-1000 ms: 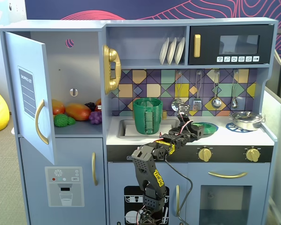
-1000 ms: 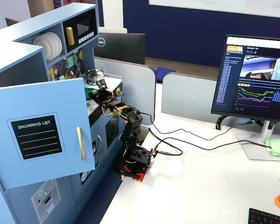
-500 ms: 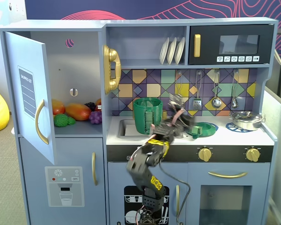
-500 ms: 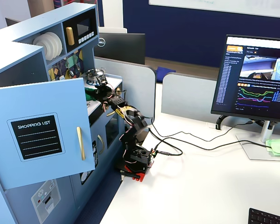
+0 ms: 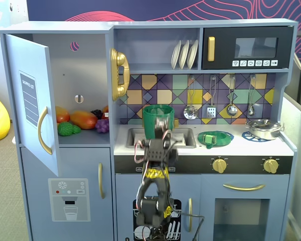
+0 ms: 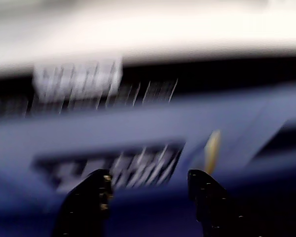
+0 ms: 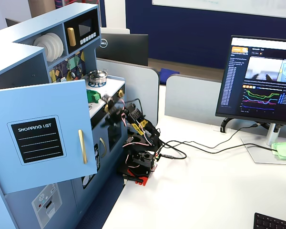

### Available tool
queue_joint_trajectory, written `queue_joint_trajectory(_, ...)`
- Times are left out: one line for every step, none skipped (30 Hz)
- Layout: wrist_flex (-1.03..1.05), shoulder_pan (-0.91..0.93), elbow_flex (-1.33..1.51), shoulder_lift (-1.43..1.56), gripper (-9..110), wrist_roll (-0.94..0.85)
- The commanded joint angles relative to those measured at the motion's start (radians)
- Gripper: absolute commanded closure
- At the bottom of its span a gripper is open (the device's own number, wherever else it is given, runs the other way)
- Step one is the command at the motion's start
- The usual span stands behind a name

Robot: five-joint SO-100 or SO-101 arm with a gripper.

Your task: Take off the lid from the green recipient and place it on the counter

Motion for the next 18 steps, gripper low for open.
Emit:
queue_joint_trajectory(-0.015, -0.060, 0.209, 0.098, 99, 0.069)
queue_joint_trajectory(-0.038, -0.072, 0.259, 0.112, 100, 0.086)
queue_joint_trajectory(-0.069, -0.086, 0.307, 0.121, 101, 0.112)
queue_joint_trajectory(-0.103, -0.097, 0.354, 0.126, 101, 0.132)
queue_joint_trajectory(-0.130, -0.107, 0.402, 0.132, 101, 0.135)
queue_joint_trajectory(-0.158, -0.114, 0.446, 0.141, 101, 0.132)
queue_joint_trajectory(-0.184, -0.121, 0.486, 0.147, 101, 0.132)
queue_joint_trajectory(-0.202, -0.127, 0.525, 0.152, 101, 0.137)
queue_joint_trajectory(-0.216, -0.129, 0.560, 0.153, 101, 0.137)
queue_joint_trajectory(-0.222, -0.130, 0.592, 0.160, 101, 0.138)
queue_joint_trajectory(-0.222, -0.130, 0.620, 0.170, 101, 0.141)
queue_joint_trajectory(-0.218, -0.130, 0.646, 0.186, 101, 0.146)
queue_joint_trajectory(-0.204, -0.130, 0.669, 0.206, 101, 0.147)
queue_joint_trajectory(-0.179, -0.130, 0.689, 0.229, 101, 0.150)
queue_joint_trajectory(-0.152, -0.133, 0.706, 0.250, 101, 0.160)
queue_joint_trajectory(-0.117, -0.137, 0.723, 0.270, 101, 0.161)
queue_joint_trajectory(-0.074, -0.140, 0.735, 0.288, 101, 0.161)
queue_joint_trajectory(-0.038, -0.143, 0.746, 0.304, 101, 0.170)
